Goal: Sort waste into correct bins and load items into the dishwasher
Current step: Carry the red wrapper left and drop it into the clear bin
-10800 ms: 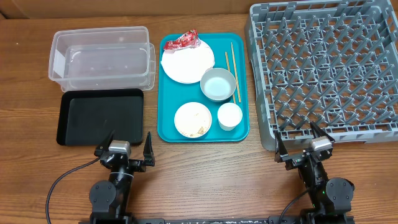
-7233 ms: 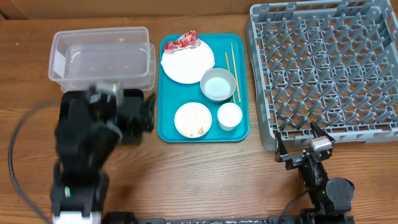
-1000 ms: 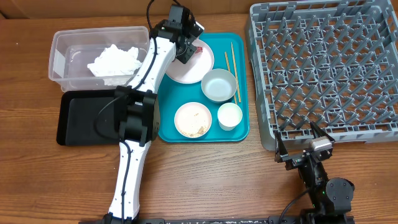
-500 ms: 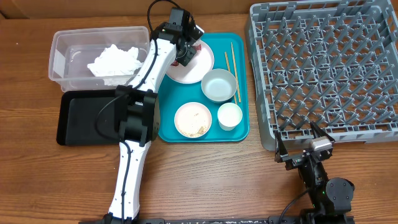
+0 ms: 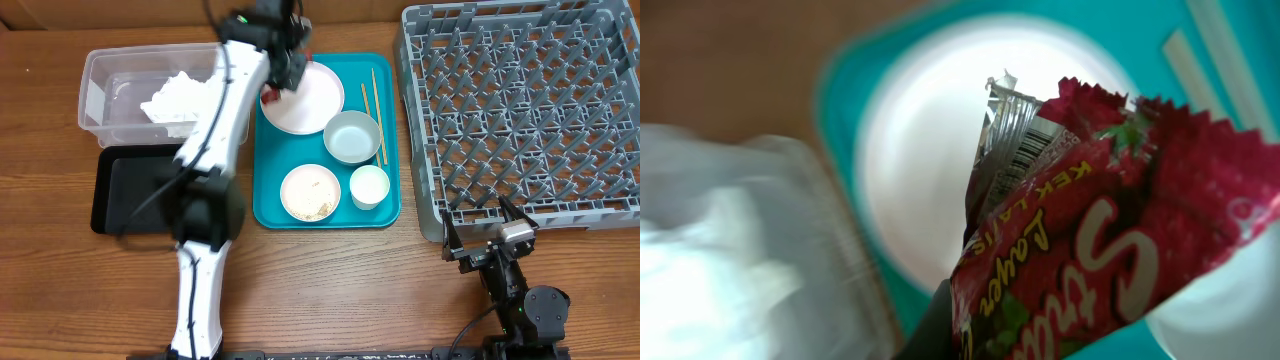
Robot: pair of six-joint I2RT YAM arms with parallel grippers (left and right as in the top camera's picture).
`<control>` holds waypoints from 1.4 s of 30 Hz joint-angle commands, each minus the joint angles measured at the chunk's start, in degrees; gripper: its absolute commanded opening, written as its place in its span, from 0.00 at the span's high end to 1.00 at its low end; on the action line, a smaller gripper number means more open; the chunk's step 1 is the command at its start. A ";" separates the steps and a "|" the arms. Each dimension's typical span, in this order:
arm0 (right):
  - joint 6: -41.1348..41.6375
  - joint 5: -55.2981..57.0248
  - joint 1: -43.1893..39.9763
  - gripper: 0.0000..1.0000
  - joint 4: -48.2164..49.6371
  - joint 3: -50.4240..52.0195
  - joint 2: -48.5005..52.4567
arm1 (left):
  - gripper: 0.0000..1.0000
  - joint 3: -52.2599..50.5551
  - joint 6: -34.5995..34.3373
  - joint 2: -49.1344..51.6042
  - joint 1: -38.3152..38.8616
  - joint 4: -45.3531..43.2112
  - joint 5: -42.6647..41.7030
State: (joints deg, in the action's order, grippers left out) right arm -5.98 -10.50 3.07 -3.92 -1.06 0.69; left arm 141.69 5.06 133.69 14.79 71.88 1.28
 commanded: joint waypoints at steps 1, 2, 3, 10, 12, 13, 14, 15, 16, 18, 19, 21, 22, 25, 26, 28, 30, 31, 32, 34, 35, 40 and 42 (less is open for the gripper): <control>0.39 -0.26 -0.15 0.00 0.35 0.61 -0.52 | 0.96 2.91 -6.08 -9.03 -2.78 1.73 6.01; 0.37 -0.26 -0.15 0.00 0.35 0.61 -0.52 | 0.96 2.91 -7.32 -9.38 -4.02 2.49 7.23; 0.37 -0.26 -0.15 0.00 0.33 0.61 -0.52 | 0.96 2.91 -8.26 -9.35 -5.20 3.17 7.52; 0.39 -0.26 -0.15 0.00 0.35 0.61 -0.52 | 0.96 -4.33 -20.02 -6.73 -13.88 4.00 7.72; 0.37 -0.26 -0.15 0.00 0.35 0.61 -0.52 | 0.95 -7.13 -22.51 -5.57 -15.61 2.38 7.67; 0.37 -0.26 -0.15 0.00 0.35 0.61 -0.52 | 0.94 -8.55 -24.00 -4.83 -16.41 1.62 7.67; 0.39 -0.26 -0.15 0.00 0.35 0.61 -0.52 | 0.93 -9.38 -24.85 -4.13 -16.90 1.14 7.56; 0.37 -0.26 -0.15 0.00 0.35 0.61 -0.52 | 0.88 -9.86 -24.98 -3.17 -17.20 0.98 6.99; 0.39 -0.26 -0.15 0.00 0.35 0.61 -0.52 | 0.79 -10.03 -24.24 -2.36 -17.44 0.61 6.25; 0.39 -0.26 -0.15 0.00 0.35 0.61 -0.52 | 0.53 -10.03 -20.70 -0.81 -17.44 -0.33 4.02; 0.39 -0.26 -0.15 0.00 0.35 0.61 -0.52 | 0.42 -10.03 -18.97 -0.31 -17.44 -0.79 3.04; 0.39 -0.26 -0.15 0.00 0.35 0.61 -0.52 | 0.33 -10.03 -17.84 -0.07 -17.38 -1.44 2.62; 0.39 -0.26 -0.15 0.00 0.35 0.61 -0.52 | 0.29 -9.99 -17.77 -0.09 -17.38 -1.64 2.69; 0.39 -0.26 -0.15 0.00 0.35 0.61 -0.52 | 0.24 -9.38 -16.24 -0.61 -17.38 -2.08 1.36; 0.37 -0.26 -0.15 0.00 0.35 0.61 -0.52 | 0.24 -9.01 -15.30 -0.81 -17.38 -1.99 0.11; 0.39 -0.26 -0.15 0.00 0.35 0.61 -0.52 | 0.25 -8.22 -12.20 -1.70 -17.31 -1.49 -4.33; 0.37 -0.26 -0.15 0.00 0.35 0.61 -0.52 | 0.26 -7.69 -9.46 -3.56 -16.92 -0.59 -8.92; 0.37 -0.26 -0.15 0.00 0.35 0.61 -0.52 | 0.26 -7.56 -8.31 -4.63 -16.57 -0.13 -10.34; 0.39 -0.26 -0.15 0.00 0.35 0.61 -0.52 | 0.26 -7.54 -7.45 -6.23 -16.11 0.42 -11.19; 0.39 -0.26 -0.15 0.00 0.35 0.61 -0.52 | 0.25 -7.54 -5.99 -9.25 -15.04 1.62 -11.41; 0.39 -0.26 -0.15 0.00 0.35 0.61 -0.52 | 0.25 -7.54 -5.05 -10.88 -14.38 2.36 -11.41; 0.37 -0.26 -0.15 0.00 0.35 0.61 -0.52 | 0.20 -7.54 -3.26 -18.84 -9.94 6.05 -11.26; 0.37 -0.26 -0.15 0.00 0.35 0.61 -0.52 | 0.17 -7.54 -3.28 -21.46 -7.50 7.65 -11.23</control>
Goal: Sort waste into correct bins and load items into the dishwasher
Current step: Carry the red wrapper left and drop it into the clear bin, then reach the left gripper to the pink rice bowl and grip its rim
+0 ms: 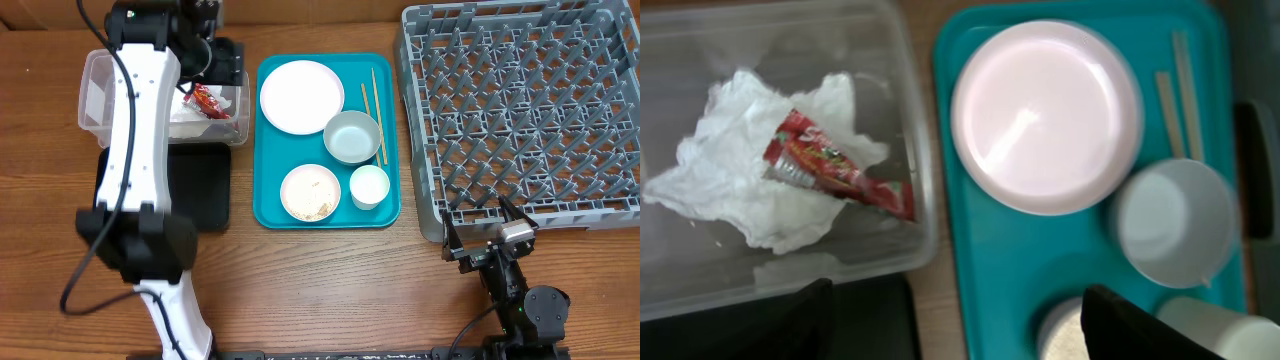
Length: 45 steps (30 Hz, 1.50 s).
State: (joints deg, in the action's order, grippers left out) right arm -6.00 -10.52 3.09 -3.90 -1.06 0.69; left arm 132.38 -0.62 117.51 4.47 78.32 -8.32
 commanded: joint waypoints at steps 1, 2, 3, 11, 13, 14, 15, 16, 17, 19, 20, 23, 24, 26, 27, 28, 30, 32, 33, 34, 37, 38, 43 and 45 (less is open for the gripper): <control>0.42 -0.24 -0.17 0.00 0.33 0.61 -0.52 | 0.15 1.77 2.43 -6.25 4.07 1.79 -1.57; 0.42 -0.24 -0.17 0.00 0.33 0.61 -0.52 | 0.13 1.77 2.40 -6.99 5.27 2.34 -1.40; 0.39 -0.24 -0.17 0.00 0.33 0.61 -0.52 | 0.08 1.77 2.40 -7.56 6.47 2.82 -1.01; 0.42 -0.24 -0.17 0.00 0.33 0.61 -0.52 | 0.02 1.66 2.36 -6.73 14.08 5.25 1.25; 0.39 -0.24 -0.17 0.00 0.33 0.61 -0.52 | 0.03 1.66 2.36 -6.03 15.47 5.25 1.25; 0.39 -0.24 -0.17 0.00 0.33 0.61 -0.52 | 0.03 1.66 2.36 -5.57 16.11 5.25 1.25; 0.39 -0.24 -0.17 0.00 0.33 0.61 -0.52 | 0.03 1.66 2.36 -5.14 16.81 5.22 1.25; 0.42 -0.24 -0.17 0.00 0.33 0.61 -0.52 | 0.03 1.66 2.38 -4.63 17.25 5.18 1.31; 0.39 -0.24 -0.17 0.00 0.33 0.61 -0.52 | 0.03 1.64 2.40 -4.26 17.75 5.05 1.60; 0.39 -0.24 -0.17 0.00 0.33 0.61 -0.52 | 0.01 1.64 2.43 -3.30 18.47 4.72 3.10; 0.42 -0.24 -0.17 0.00 0.33 0.61 -0.52 | 0.01 1.66 2.40 -2.73 18.69 4.57 3.89; 0.39 -0.24 -0.17 0.00 0.33 0.61 -0.52 | 0.00 1.66 2.36 -1.64 18.88 4.09 3.98; 0.42 -0.24 -0.17 0.00 0.33 0.61 -0.52 | 0.00 1.64 2.36 -1.25 18.91 3.80 3.74; 0.42 -0.24 -0.17 0.00 0.33 0.61 -0.52 | 0.00 1.64 2.38 -0.46 18.97 3.23 3.78; 0.39 -0.24 -0.17 0.00 0.33 0.61 -0.52 | 0.00 1.64 2.40 0.11 19.04 2.82 3.78; 0.39 -0.24 -0.17 0.00 0.33 0.61 -0.52 | 0.00 1.64 2.38 0.74 19.19 2.36 3.78; 0.42 -0.24 -0.17 0.00 0.33 0.61 -0.52 | 0.00 1.64 2.40 2.27 19.50 1.46 3.67; 0.42 -0.24 -0.17 0.00 0.33 0.61 -0.52 | 0.00 1.64 2.40 4.02 19.96 0.85 3.48; 0.42 -0.24 -0.17 0.00 0.33 0.61 -0.52 | 0.00 1.64 2.45 4.98 20.24 0.57 2.91; 0.42 -0.24 -0.17 0.00 0.33 0.61 -0.52 | 0.00 1.64 3.15 6.05 20.55 0.33 2.23; 0.39 -0.24 -0.17 0.00 0.33 0.61 -0.52 | 0.01 1.64 4.50 9.25 21.49 0.87 2.40; 0.42 -0.24 -0.17 0.00 0.33 0.61 -0.52 | 0.02 1.64 4.50 10.19 21.57 1.36 2.67; 0.42 -0.24 -0.17 0.00 0.33 0.61 -0.52 | 0.05 1.64 2.25 12.52 21.42 4.26 2.78; 0.39 -0.24 -0.17 0.00 0.33 0.61 -0.52 | 0.06 1.66 -0.92 12.02 21.38 6.14 2.78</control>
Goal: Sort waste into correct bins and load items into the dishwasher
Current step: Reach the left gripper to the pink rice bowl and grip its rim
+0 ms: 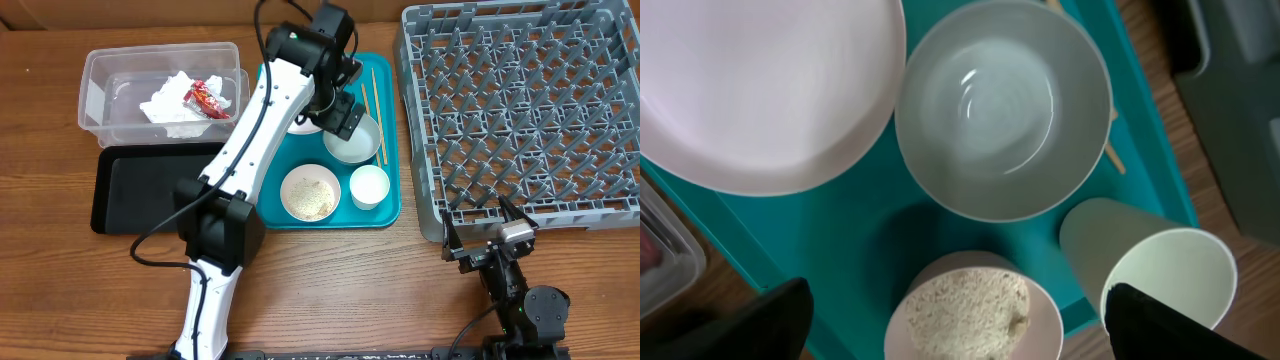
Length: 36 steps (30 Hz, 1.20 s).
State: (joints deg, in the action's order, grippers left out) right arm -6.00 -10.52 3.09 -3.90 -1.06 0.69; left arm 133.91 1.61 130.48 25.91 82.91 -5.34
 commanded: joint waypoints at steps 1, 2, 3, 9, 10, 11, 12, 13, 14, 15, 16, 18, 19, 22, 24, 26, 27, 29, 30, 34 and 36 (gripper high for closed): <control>0.39 -0.24 -0.17 0.00 0.33 0.61 -0.52 | 0.05 0.13 -5.60 -1.22 -0.07 3.10 -0.22; 0.42 -0.24 -0.17 0.00 0.33 0.61 -0.52 | 0.06 0.13 -7.74 -1.57 -0.11 5.25 -0.20; 0.42 -0.24 -0.17 0.00 0.33 0.61 -0.52 | 0.08 0.13 -8.98 -1.81 -0.11 7.48 -0.20; 0.42 -0.24 -0.17 0.00 0.33 0.61 -0.52 | 0.15 -2.60 -11.47 -3.02 1.44 13.92 -4.28; 0.39 -0.24 -0.17 0.00 0.33 0.61 -0.52 | 0.15 -4.28 -11.15 -3.61 2.12 13.94 -5.25; 0.39 -0.24 -0.17 0.00 0.33 0.61 -0.52 | 0.16 -5.88 -11.04 -4.26 2.73 13.92 -5.03; 0.39 -0.24 -0.17 0.00 0.33 0.61 -0.52 | 0.15 -7.61 -11.13 -5.11 3.26 13.92 -4.79; 0.39 -0.24 -0.17 0.00 0.33 0.61 -0.52 | 0.16 -9.27 -11.15 -5.99 3.76 13.94 -4.79; 0.39 -0.24 -0.17 0.00 0.33 0.61 -0.52 | 0.16 -10.80 -11.56 -6.86 4.17 13.92 -4.76; 0.39 -0.24 -0.17 0.00 0.33 0.61 -0.52 | 0.16 -12.22 -11.89 -7.82 4.61 13.90 -4.76; 0.42 -0.24 -0.17 0.00 0.33 0.61 -0.52 | 0.17 -13.55 -11.96 -8.81 5.11 13.90 -4.76; 0.42 -0.24 -0.17 0.00 0.33 0.61 -0.52 | 0.16 -16.26 -11.93 -11.17 6.56 13.40 -4.15; 0.42 -0.24 -0.17 0.00 0.33 0.61 -0.52 | 0.16 -17.79 -11.98 -12.39 7.37 12.50 -3.82; 0.39 -0.24 -0.17 0.00 0.33 0.61 -0.52 | 0.16 -23.10 -11.98 -15.74 9.81 7.30 -3.26; 0.39 -0.24 -0.17 0.00 0.33 0.61 -0.52 | 0.16 -26.93 -11.89 -16.94 10.86 2.91 -2.51; 0.42 -0.24 -0.17 0.00 0.33 0.61 -0.52 | 0.17 -29.99 -11.28 -16.94 11.21 -1.14 -1.07; 0.39 -0.24 -0.17 0.00 0.33 0.61 -0.52 | 0.18 -31.43 -10.58 -16.79 11.19 -2.89 -0.70; 0.42 -0.24 -0.17 0.00 0.33 0.61 -0.52 | 0.24 -34.34 -10.58 -16.74 11.10 -6.12 0.31; 0.39 -0.24 -0.17 0.00 0.33 0.61 -0.52 | 0.25 -35.82 -10.32 -16.74 10.95 -7.63 0.68; 0.39 -0.24 -0.17 0.00 0.33 0.61 -0.52 | 0.33 -39.93 -10.08 -16.74 10.36 -11.98 1.51; 0.42 -0.24 -0.17 0.00 0.33 0.61 -0.52 | 0.37 -40.98 -9.20 -16.74 10.32 -13.73 1.51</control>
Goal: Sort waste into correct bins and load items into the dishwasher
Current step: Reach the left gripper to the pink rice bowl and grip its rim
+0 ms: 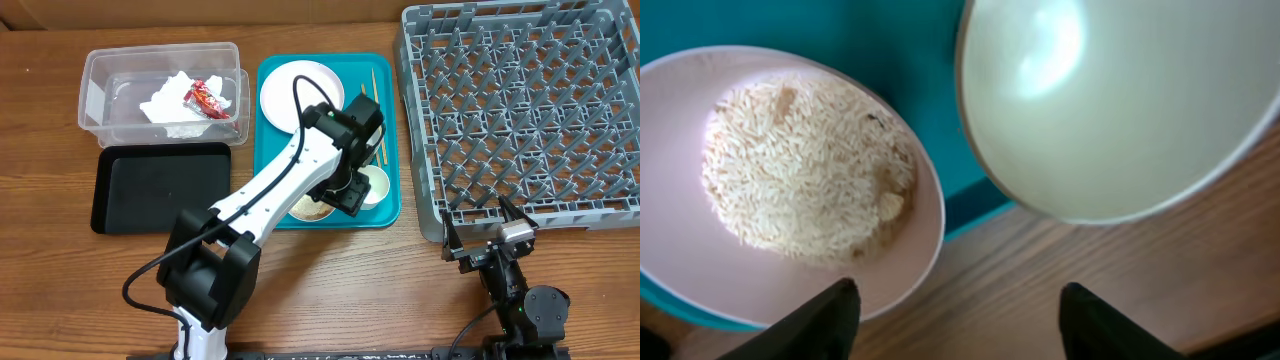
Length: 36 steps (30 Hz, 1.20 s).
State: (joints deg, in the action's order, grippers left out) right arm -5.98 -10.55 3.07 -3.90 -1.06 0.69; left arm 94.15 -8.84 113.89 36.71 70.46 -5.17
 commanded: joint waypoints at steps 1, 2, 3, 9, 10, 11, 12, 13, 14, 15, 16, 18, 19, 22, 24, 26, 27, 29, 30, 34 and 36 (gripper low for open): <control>0.39 -0.22 -0.15 0.00 0.33 0.61 -0.52 | 0.39 -1.70 1.73 -0.15 -0.48 -2.27 1.31; 0.37 -0.22 -0.15 0.00 0.33 0.61 -0.52 | 0.40 -2.23 2.25 -0.15 -0.46 -3.39 1.29; 0.37 -0.22 -0.15 0.00 0.33 0.61 -0.52 | 0.40 -2.91 2.78 -0.15 -0.46 -4.50 1.09; 0.39 -0.22 -0.15 0.00 0.33 0.61 -0.52 | 0.49 -8.20 4.17 0.02 -0.31 -9.09 0.70; 0.39 -0.22 -0.15 0.00 0.33 0.61 -0.52 | 0.53 -8.81 4.15 0.02 -0.31 -9.57 0.70; 0.39 -0.22 -0.15 0.00 0.33 0.61 -0.52 | 0.56 -9.33 4.15 0.02 -0.31 -10.16 0.70; 0.39 -0.22 -0.15 0.00 0.33 0.61 -0.52 | 0.58 -9.57 4.15 0.02 -0.33 -10.49 0.76; 0.37 -0.22 -0.15 0.00 0.33 0.61 -0.52 | 0.58 -9.64 4.15 0.02 -0.35 -10.64 1.18; 0.37 -0.22 -0.15 0.00 0.33 0.61 -0.52 | 0.58 -9.64 4.15 0.02 -0.35 -10.78 1.36; 0.37 -0.22 -0.15 0.00 0.33 0.61 -0.52 | 0.59 -9.64 4.17 0.02 -0.35 -10.91 1.40; 0.39 -0.22 -0.15 0.00 0.33 0.61 -0.52 | 0.60 -9.64 4.15 0.02 -0.35 -10.91 1.66; 0.39 -0.22 -0.15 0.00 0.33 0.61 -0.52 | 0.64 -9.81 4.09 0.04 -0.35 -10.97 2.69; 0.39 -0.22 -0.15 0.00 0.33 0.61 -0.52 | 0.65 -10.12 4.13 0.09 -0.35 -11.28 2.95; 0.37 -0.22 -0.15 0.00 0.33 0.61 -0.52 | 0.67 -11.85 4.11 0.11 -0.31 -12.76 3.72; 0.37 -0.22 -0.15 0.00 0.33 0.61 -0.52 | 0.71 -12.31 4.13 0.11 -0.31 -13.11 3.72; 0.39 -0.22 -0.15 0.00 0.33 0.61 -0.52 | 0.75 -12.28 4.15 0.11 -0.31 -13.66 3.72; 0.39 -0.22 -0.15 0.00 0.33 0.61 -0.52 | 0.77 -12.28 4.13 0.11 -0.31 -13.90 3.69; 0.37 -0.22 -0.15 0.00 0.33 0.61 -0.52 | 0.78 -12.28 4.15 0.11 -0.31 -13.94 3.72; 0.37 -0.22 -0.15 0.00 0.33 0.61 -0.52 | 0.78 -12.31 4.15 0.11 -0.31 -13.90 4.44; 0.37 -0.22 -0.15 0.00 0.33 0.61 -0.52 | 0.80 -12.46 4.11 0.11 -0.31 -13.73 8.87; 0.39 -0.22 -0.15 0.00 0.33 0.61 -0.52 | 0.80 -12.46 4.11 0.11 -0.31 -13.73 9.57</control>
State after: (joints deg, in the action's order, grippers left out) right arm -6.00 -10.52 3.09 -3.92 -1.06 0.69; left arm 82.11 -5.56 113.89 36.51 56.77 0.97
